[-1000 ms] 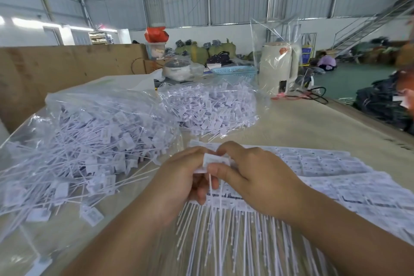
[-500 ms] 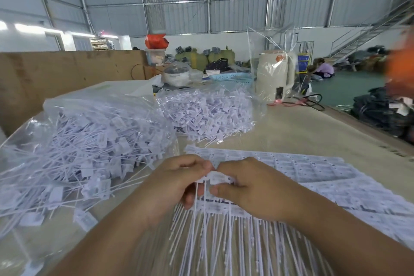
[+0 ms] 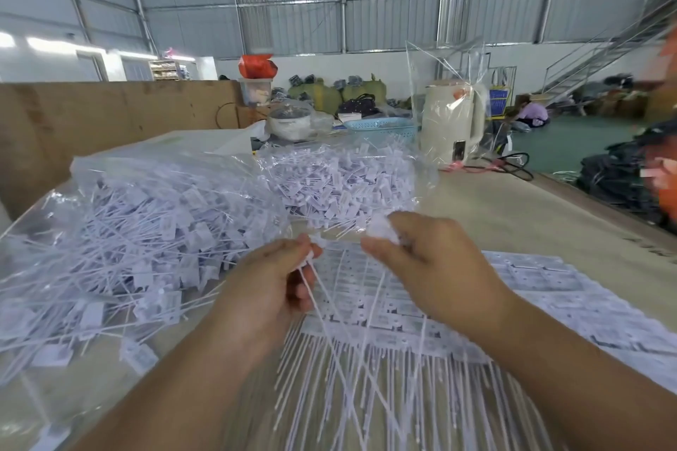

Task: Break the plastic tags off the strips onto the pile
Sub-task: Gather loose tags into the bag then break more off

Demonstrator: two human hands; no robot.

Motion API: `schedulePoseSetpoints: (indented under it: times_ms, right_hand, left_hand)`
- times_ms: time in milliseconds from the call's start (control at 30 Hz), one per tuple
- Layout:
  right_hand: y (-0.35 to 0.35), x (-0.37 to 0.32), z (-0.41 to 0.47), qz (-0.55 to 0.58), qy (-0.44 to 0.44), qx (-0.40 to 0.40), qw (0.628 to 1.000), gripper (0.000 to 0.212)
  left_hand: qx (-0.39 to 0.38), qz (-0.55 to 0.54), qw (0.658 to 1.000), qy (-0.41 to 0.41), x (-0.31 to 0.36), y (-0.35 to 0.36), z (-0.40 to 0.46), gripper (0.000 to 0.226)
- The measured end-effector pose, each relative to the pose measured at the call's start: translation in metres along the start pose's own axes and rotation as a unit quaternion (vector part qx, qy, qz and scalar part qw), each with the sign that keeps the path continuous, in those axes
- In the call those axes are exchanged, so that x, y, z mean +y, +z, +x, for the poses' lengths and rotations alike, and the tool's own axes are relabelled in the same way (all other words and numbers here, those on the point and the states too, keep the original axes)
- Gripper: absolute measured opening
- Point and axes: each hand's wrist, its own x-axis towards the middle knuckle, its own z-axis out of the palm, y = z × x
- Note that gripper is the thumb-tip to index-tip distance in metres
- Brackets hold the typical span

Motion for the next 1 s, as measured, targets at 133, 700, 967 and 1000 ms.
schedulePoseSetpoints:
  times_ms: [133,700,967,1000]
  right_hand:
    - [0.014,0.000,-0.013,-0.118,-0.060,-0.180,0.975,0.046]
    - [0.018,-0.002,-0.013,-0.064,-0.052,-0.198,0.977,0.072]
    - [0.006,0.003,-0.009,-0.022,-0.016,-0.194,0.981,0.048]
    - [0.005,0.005,-0.010,-0.011,-0.006,-0.197,0.980,0.051]
  left_hand:
    - [-0.090,0.110,0.990,0.003,-0.003,0.005,-0.007,0.028]
    - [-0.148,0.337,0.929,0.051,0.007,0.001,-0.018,0.032]
    - [-0.114,0.280,0.952,0.048,0.006,0.001,-0.013,0.018]
    - [-0.120,0.279,0.952,0.044,0.006,0.001,-0.014,0.017]
